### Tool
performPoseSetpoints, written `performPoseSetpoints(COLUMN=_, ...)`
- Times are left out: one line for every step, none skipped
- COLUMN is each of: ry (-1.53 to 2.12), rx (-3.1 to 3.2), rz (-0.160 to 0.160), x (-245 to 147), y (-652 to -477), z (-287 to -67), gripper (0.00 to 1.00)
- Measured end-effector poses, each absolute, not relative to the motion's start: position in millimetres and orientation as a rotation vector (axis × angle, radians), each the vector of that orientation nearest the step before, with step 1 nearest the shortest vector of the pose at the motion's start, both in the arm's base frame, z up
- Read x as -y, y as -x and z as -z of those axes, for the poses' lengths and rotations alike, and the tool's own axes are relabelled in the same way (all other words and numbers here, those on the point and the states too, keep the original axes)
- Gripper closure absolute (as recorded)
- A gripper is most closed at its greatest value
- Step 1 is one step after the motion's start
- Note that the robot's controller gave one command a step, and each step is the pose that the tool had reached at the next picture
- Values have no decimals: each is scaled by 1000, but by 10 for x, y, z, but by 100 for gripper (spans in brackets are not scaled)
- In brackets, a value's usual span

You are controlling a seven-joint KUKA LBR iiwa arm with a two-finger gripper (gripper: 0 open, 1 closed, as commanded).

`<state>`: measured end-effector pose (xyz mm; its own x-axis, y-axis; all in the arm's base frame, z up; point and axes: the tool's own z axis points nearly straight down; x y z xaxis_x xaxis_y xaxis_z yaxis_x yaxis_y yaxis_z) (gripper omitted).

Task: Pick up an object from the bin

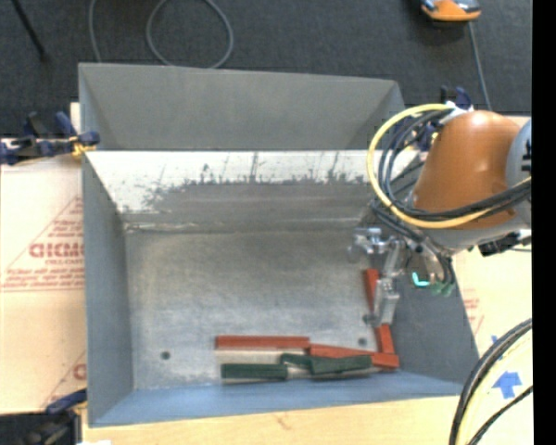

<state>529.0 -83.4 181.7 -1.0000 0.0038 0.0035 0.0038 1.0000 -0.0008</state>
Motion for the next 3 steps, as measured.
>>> performPoseSetpoints(ry=-195, rx=3126, rz=-1, x=836, y=-4970, z=-746, gripper=0)
performPoseSetpoints(ry=-98, rx=3150, rz=-2, x=1398, y=-5158, z=-740, gripper=0)
performPoseSetpoints(ry=-545, rx=3105, rz=-8, x=1372, y=-5486, z=-1719, gripper=0)
